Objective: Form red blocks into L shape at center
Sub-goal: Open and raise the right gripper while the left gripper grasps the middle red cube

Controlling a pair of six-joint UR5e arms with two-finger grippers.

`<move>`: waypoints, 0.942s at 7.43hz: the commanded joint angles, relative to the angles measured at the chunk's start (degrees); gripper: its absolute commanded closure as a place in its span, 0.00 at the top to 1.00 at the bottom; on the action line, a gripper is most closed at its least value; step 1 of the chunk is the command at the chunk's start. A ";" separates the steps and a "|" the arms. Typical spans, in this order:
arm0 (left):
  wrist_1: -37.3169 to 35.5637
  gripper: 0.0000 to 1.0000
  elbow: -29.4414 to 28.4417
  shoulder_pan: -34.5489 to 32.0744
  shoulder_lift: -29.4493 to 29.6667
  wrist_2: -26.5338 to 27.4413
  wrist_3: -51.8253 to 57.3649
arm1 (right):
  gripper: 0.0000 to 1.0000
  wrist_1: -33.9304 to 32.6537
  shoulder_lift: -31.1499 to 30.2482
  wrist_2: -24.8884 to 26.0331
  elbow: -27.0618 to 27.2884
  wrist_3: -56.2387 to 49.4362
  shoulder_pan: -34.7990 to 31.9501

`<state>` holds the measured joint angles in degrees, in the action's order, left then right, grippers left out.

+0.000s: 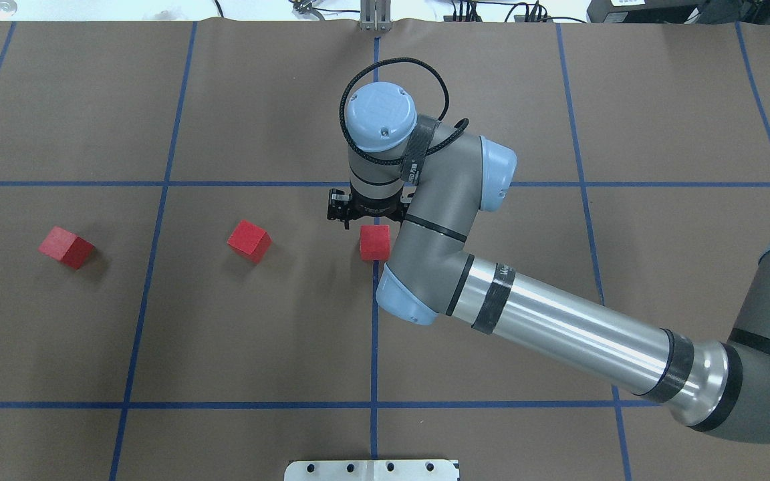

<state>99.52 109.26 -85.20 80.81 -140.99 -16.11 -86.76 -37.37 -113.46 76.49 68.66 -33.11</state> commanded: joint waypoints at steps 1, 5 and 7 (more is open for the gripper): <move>7.22 1.00 1.82 8.42 3.02 0.53 -13.51 | 0.98 -0.07 -6.27 -6.28 9.32 0.07 -5.79; 12.98 1.00 3.06 31.41 15.13 17.13 -27.83 | 0.99 7.92 -33.01 -16.78 25.81 -10.61 -19.25; 7.31 1.00 1.93 42.27 20.24 25.65 -28.45 | 0.99 7.93 -34.79 -15.91 25.73 -11.44 -19.97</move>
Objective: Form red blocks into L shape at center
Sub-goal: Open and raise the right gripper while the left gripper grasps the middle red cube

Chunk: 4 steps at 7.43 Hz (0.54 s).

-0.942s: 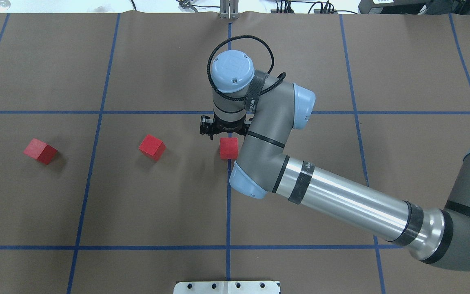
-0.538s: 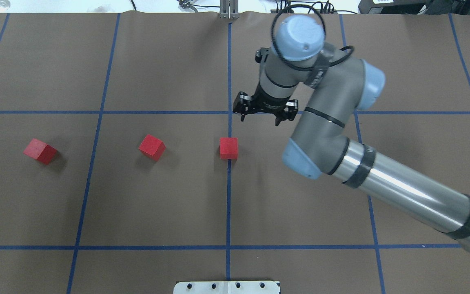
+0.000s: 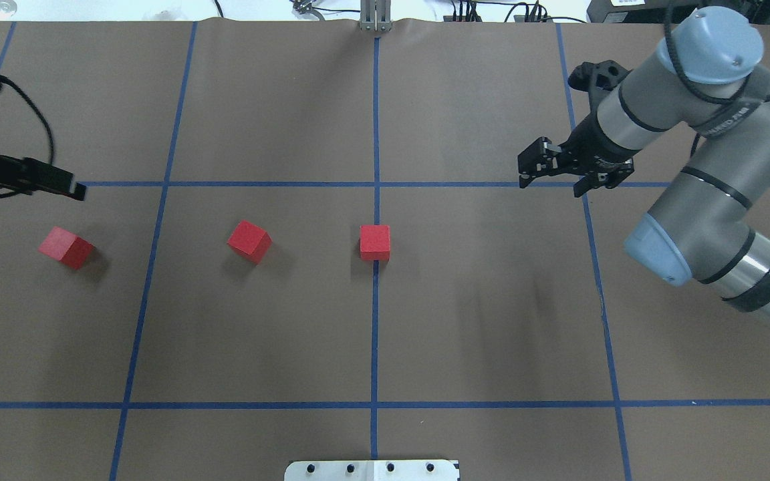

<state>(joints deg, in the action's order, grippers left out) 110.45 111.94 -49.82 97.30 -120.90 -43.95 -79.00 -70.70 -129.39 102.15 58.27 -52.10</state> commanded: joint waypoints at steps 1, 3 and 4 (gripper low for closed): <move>-6.01 1.00 -5.02 9.62 9.96 5.59 -0.78 | 0.99 0.17 -1.98 0.11 0.15 -0.79 -0.99; -5.95 1.00 -12.42 12.98 17.28 5.85 -2.37 | 0.99 0.17 -2.34 0.72 -0.02 -0.79 -0.90; -5.95 1.00 -13.67 13.34 18.44 6.63 -2.28 | 0.99 0.17 -2.51 1.07 -0.11 -0.70 -0.90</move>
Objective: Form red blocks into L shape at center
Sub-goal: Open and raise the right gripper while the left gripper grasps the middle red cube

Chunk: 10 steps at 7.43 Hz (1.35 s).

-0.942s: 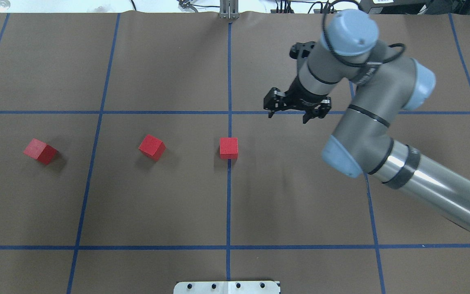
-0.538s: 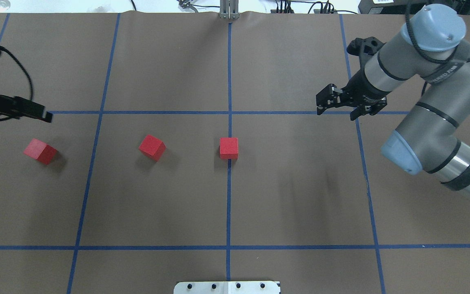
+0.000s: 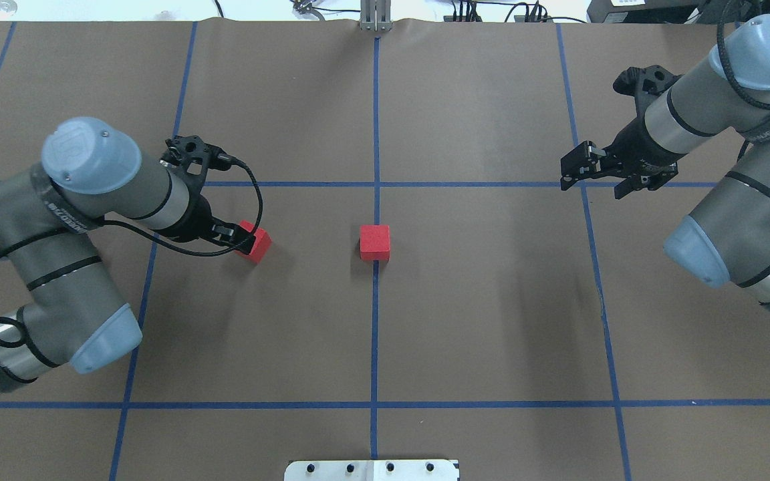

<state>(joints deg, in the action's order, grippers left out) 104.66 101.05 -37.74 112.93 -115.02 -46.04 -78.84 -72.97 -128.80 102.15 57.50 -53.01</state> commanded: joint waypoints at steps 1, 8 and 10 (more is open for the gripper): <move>-0.15 1.00 -2.88 1.26 2.74 1.19 -0.01 | 0.99 0.00 -0.24 0.48 -0.19 -0.02 0.01; 0.20 0.90 -6.57 2.49 4.40 6.91 1.48 | 0.99 0.09 0.02 1.09 -0.37 0.68 0.28; 0.20 0.00 -6.66 2.67 4.49 6.73 1.48 | 0.99 0.09 -0.07 1.09 -0.46 0.69 0.28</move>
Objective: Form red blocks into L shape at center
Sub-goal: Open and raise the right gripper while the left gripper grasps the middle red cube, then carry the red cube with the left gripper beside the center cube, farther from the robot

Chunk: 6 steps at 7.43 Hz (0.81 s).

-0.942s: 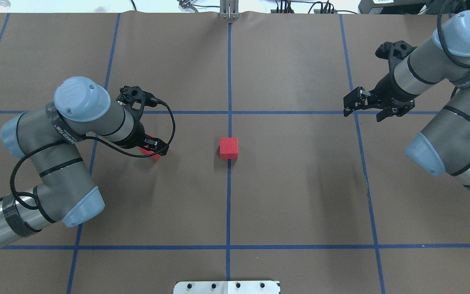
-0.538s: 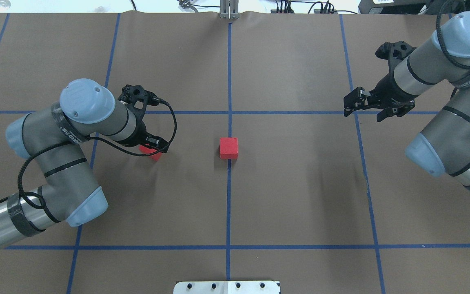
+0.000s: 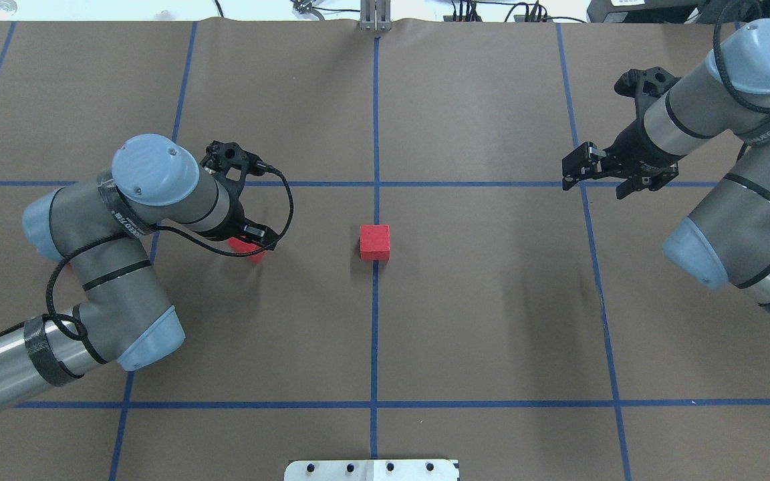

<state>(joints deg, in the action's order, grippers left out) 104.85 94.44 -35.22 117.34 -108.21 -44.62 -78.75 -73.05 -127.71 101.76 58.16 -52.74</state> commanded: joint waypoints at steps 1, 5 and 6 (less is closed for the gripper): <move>-0.43 0.00 0.74 0.15 0.86 -0.42 -0.81 | 0.99 -0.09 0.36 0.09 -0.07 0.11 0.18; -9.37 0.00 -8.24 -0.73 15.82 1.16 -12.47 | 0.99 0.00 0.45 0.79 -0.07 0.20 0.19; -9.22 0.00 -15.09 -0.73 22.60 1.16 -14.16 | 0.99 0.00 0.36 0.79 -0.07 0.12 0.19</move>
<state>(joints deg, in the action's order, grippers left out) 97.17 87.28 -35.87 131.17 -107.33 -55.34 -78.75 -72.61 -126.93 101.69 58.31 -52.54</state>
